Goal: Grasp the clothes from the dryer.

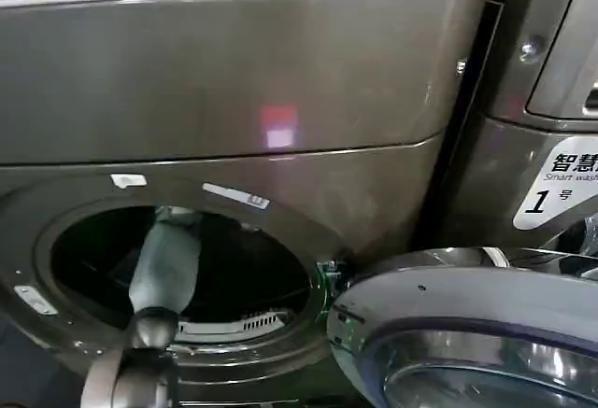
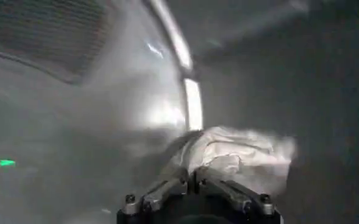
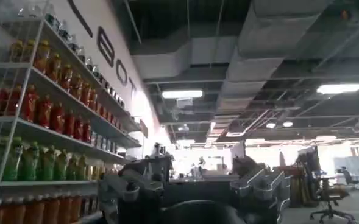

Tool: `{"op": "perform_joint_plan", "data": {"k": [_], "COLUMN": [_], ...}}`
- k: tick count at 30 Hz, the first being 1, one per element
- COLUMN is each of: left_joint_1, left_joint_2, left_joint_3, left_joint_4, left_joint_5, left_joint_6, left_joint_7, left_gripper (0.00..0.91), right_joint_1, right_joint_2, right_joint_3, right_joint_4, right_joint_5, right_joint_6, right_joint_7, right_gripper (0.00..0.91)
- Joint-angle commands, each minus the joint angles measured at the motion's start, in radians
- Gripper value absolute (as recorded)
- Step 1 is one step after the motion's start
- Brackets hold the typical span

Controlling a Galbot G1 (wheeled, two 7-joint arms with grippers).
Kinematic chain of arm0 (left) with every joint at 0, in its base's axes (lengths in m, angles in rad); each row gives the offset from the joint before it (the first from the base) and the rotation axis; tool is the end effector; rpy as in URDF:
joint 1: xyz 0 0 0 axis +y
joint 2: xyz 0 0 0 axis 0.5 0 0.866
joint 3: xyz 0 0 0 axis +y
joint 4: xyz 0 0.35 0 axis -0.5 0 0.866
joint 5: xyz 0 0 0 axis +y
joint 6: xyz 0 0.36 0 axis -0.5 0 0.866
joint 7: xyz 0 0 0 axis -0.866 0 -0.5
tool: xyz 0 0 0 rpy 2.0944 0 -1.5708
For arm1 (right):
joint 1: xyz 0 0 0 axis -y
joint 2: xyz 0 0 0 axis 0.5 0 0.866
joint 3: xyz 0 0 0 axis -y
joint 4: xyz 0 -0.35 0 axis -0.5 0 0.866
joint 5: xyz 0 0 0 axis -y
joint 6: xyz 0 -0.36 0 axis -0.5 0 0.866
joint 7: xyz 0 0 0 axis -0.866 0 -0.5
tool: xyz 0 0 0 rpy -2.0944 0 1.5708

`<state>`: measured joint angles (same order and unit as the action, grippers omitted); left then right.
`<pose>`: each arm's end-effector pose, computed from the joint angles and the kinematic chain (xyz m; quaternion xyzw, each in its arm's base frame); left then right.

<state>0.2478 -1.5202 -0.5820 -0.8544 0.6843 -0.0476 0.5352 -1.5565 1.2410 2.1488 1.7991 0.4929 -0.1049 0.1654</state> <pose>0.6082 0.0455 -0.2134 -0.2076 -0.9180 -0.3356 0.0410 -0.0852 -0.4182 -0.1135 0.6727 0.7112 -0.1410 0.1477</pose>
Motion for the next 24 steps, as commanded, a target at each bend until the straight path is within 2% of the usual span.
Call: {"op": "perform_joint_plan", "data": {"k": [1, 7, 16, 20, 24], "left_joint_1": [0.047, 0.109, 0.162, 0.162, 0.158], "left_joint_2": [-0.048, -0.061, -0.062, -0.059, -0.055], "left_joint_3": [0.012, 0.043, 0.057, 0.058, 0.059], "left_joint_4": [-0.164, -0.238, -0.271, -0.268, -0.265], "left_joint_5": [-0.459, -0.587, -0.585, -0.578, -0.576], "left_joint_6": [0.209, 0.239, 0.242, 0.240, 0.232], "left_joint_7": [-0.510, -0.580, -0.592, -0.589, -0.588], "left_gripper": [0.000, 0.000, 0.000, 0.000, 0.000], "right_joint_1": [0.000, -0.007, -0.020, -0.024, -0.016], "right_joint_2": [0.000, -0.003, -0.005, -0.008, -0.020], "right_joint_3": [-0.010, 0.004, 0.024, 0.039, 0.063], "right_joint_4": [0.003, 0.006, 0.001, -0.006, -0.028], "right_joint_5": [-0.044, -0.040, -0.027, -0.026, -0.029], "right_joint_6": [0.028, 0.033, 0.030, 0.012, -0.014], "right_joint_7": [0.011, 0.015, 0.027, 0.043, 0.087], "right_gripper": [0.907, 0.907, 0.907, 0.907, 0.907]}}
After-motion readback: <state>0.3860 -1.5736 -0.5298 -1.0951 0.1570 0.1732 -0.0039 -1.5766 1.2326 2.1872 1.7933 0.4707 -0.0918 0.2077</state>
